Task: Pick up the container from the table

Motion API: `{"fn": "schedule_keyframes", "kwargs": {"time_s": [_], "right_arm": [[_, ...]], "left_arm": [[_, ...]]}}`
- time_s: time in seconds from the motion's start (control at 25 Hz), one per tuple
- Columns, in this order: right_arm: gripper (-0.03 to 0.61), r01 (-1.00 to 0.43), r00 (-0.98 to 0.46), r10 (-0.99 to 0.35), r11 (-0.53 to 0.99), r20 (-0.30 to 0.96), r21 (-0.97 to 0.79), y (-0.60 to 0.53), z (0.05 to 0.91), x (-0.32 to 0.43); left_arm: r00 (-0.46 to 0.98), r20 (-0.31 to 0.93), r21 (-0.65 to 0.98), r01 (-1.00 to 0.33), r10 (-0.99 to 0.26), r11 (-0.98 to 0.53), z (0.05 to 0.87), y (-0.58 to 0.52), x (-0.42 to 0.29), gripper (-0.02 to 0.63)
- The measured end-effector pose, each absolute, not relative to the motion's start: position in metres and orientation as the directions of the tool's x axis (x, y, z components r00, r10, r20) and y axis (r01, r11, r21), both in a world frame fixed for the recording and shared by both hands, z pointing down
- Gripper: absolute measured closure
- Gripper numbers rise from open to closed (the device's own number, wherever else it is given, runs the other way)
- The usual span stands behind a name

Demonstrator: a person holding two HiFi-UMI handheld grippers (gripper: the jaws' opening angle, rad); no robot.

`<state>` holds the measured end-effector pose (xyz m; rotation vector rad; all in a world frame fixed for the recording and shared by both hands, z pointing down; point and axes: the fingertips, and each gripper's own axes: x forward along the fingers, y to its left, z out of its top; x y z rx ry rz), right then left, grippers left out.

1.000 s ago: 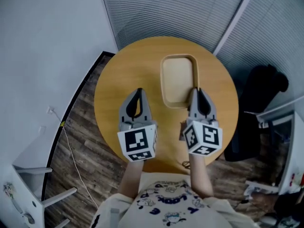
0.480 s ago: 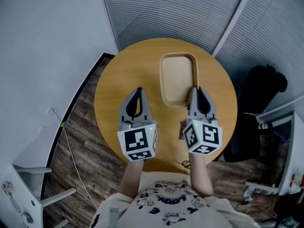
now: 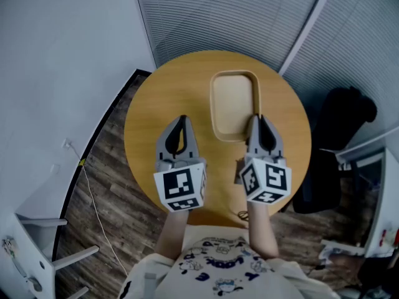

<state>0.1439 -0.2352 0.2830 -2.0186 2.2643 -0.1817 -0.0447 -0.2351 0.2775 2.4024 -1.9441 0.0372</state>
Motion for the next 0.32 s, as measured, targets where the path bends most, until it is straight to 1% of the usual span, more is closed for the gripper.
{"fn": "schedule_keyframes", "kwargs": {"time_s": [0.32], "right_arm": [[0.563, -0.982, -0.112, -0.994, 0.111, -0.001, -0.151, -0.2308, 0.2831, 0.1447]], "left_arm": [[0.213, 0.048, 0.025, -0.977, -0.976, -0.212, 0.2782, -0.2319, -0.0432, 0.612]]}}
